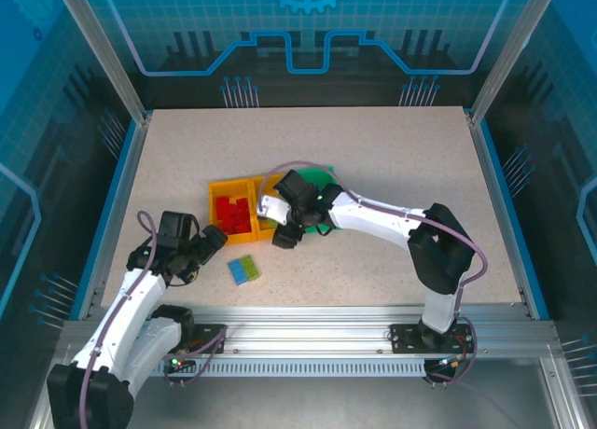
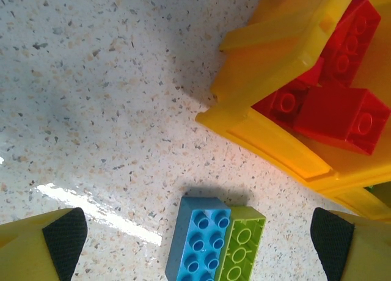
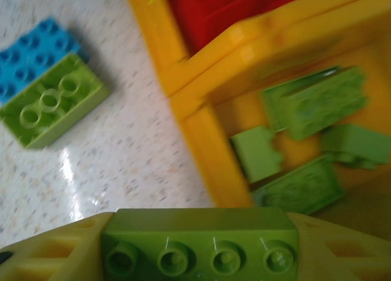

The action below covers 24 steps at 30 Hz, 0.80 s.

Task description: Sort the legos into containers by color

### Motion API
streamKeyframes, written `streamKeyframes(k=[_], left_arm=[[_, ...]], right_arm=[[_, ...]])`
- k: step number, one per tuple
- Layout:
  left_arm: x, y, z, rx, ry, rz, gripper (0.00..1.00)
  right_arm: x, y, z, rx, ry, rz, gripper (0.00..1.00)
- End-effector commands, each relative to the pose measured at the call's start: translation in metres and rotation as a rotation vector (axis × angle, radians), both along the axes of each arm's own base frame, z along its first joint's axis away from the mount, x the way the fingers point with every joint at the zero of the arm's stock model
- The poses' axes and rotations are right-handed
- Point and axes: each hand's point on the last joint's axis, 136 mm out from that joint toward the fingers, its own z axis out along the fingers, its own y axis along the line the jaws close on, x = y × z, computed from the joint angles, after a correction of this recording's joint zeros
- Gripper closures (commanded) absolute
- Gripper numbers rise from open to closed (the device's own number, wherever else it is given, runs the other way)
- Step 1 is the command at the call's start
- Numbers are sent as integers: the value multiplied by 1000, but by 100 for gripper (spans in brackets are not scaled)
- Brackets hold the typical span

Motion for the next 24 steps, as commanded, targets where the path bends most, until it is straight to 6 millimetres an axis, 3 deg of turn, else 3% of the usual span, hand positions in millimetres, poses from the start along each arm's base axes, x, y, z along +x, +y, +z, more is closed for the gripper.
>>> streamKeyframes(k=[1,5,10,14,19,24], left_arm=[[-16,-3,-11,-8,59,12,1],[-19,-11,-16,-9,68,0,1],[-19,-12,-18,-7,66,9,1],[-19,-12,-17,-2,66,3,1],[-19,-12,-20,2,77,3,1],[-17,-11,-19,9,74,10,1]], right_arm=[[32,1,12,14,14,-117,37],[60,4,1,-49,19,-173,37],[81,6,-23,-133,16,-197,35],[91,3,-34,-153,28,-233,25],[87,6,-22,-106,26,-234,10],[68,12,8,-27,-14,-173,7]])
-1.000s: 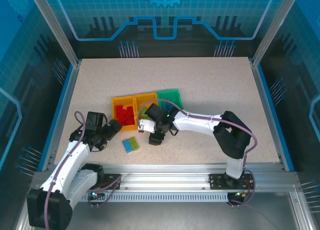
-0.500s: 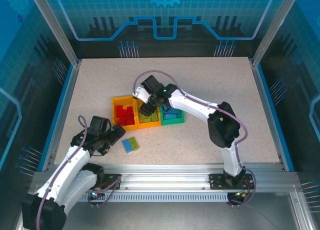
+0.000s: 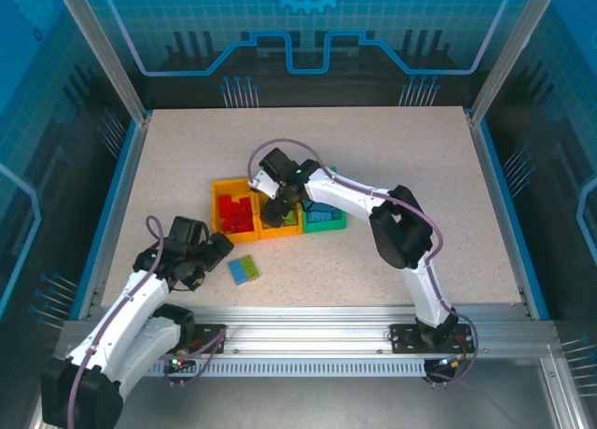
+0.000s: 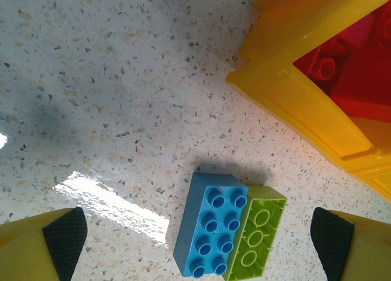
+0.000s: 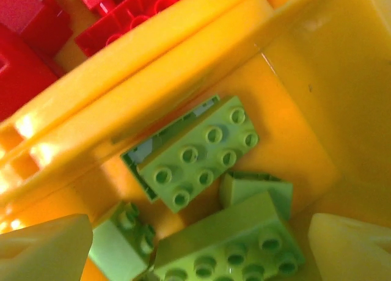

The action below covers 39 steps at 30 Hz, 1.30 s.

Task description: Sort the legos into containers by color

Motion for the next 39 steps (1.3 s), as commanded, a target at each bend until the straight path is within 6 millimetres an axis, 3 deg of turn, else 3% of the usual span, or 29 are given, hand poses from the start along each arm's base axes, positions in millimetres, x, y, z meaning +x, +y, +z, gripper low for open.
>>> streamKeyframes(k=[1,6,11,15,21,27,39], left_arm=[[-3,3,-3,18,16,17,1],[-3,7,-3,32,21,27,1],[-7,10,-8,28,52,52,1],[-7,12,-12,0,65,78,1],[-13,16,-23,-17,98,120,1],[-17,17,-29,-28,113,134,1],[-18,17,-31,-41,117,133,1]], right_arm=[[-15,4,43,84,-53,49,7],[-68,14,53,130,-77,257,6],[-133,24,28,125,-26,491,6],[-159,35,9,127,6,556,5],[-169,58,-15,74,-1,624,4],[-172,79,-25,75,-4,658,4],[-164,89,-48,26,-20,686,4]])
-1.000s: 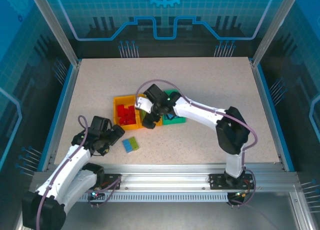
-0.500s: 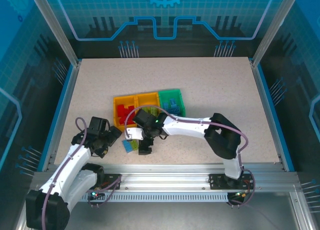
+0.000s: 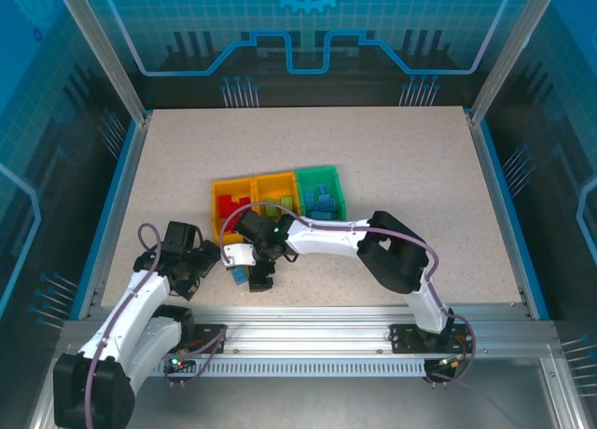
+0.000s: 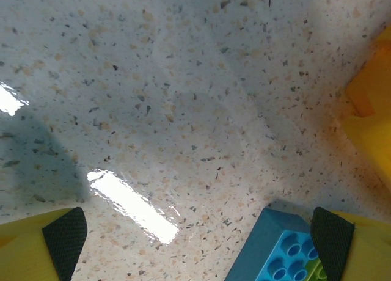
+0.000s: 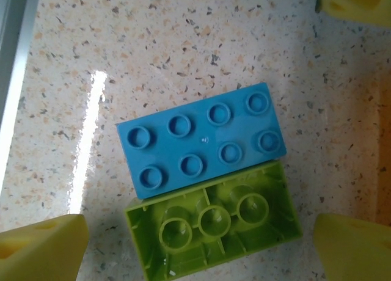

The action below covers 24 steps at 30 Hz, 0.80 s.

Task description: Sort the legos into containers by color

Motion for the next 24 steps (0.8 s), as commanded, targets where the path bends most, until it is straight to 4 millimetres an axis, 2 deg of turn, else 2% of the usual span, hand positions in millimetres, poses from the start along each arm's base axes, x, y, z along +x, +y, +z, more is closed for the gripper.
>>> streamKeyframes(k=[1,7,14,17,24], left_arm=[[-1,-9,0,-48,0,-16,1],[-1,-9,0,-50,-2,-12,1],[-1,-8,-1,-48,-1,-11,1],[-1,-8,-2,-49,-1,-9,1],[-3,-8,-2,-49,1,-7,1]], right_arm=[[1,13,-4,8,-30,36,4],[6,18,-11,-6,-21,45,4],[8,12,-27,-46,-17,48,7],[7,12,-30,-50,-13,45,12],[6,5,-30,-61,-19,38,32]])
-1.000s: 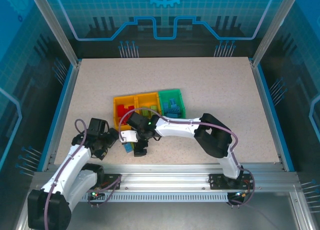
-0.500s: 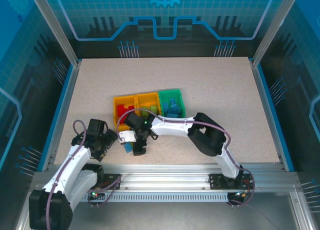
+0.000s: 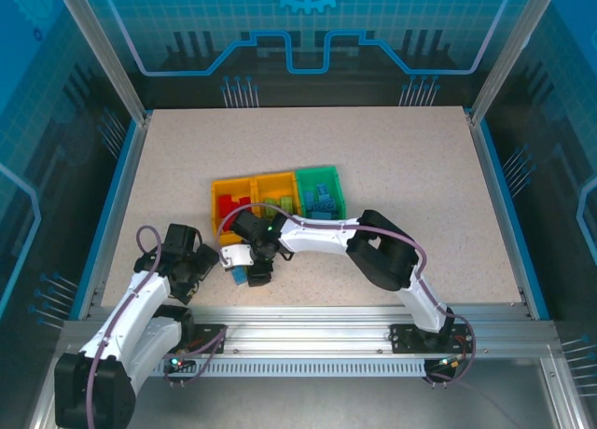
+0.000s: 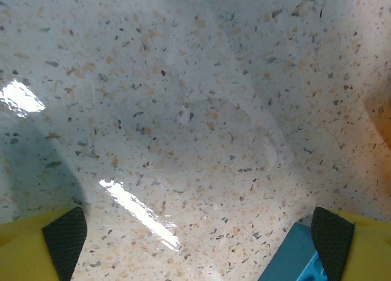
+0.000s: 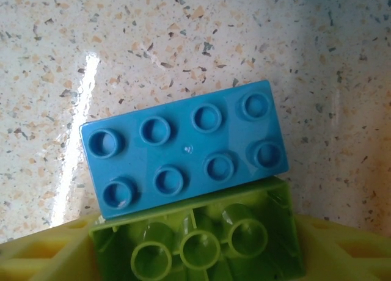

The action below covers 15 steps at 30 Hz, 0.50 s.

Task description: Sort the legos into containers by color

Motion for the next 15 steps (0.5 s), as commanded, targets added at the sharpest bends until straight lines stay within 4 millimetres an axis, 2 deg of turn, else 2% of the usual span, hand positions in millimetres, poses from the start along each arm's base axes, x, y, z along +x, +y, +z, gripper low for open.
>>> streamKeyframes(k=[1,6,15], left_arm=[[6,-16,5,-78,-36,-46,1],[7,-16,6,-78,-42,-47,1],[9,-16,11,-71,-53,-62,1]], right_arm=[[-2,-1,-12,-15,-12,2,33],[-2,-5,6,17,-23,-21,37],[14,-18,68,142,-35,-130,39]])
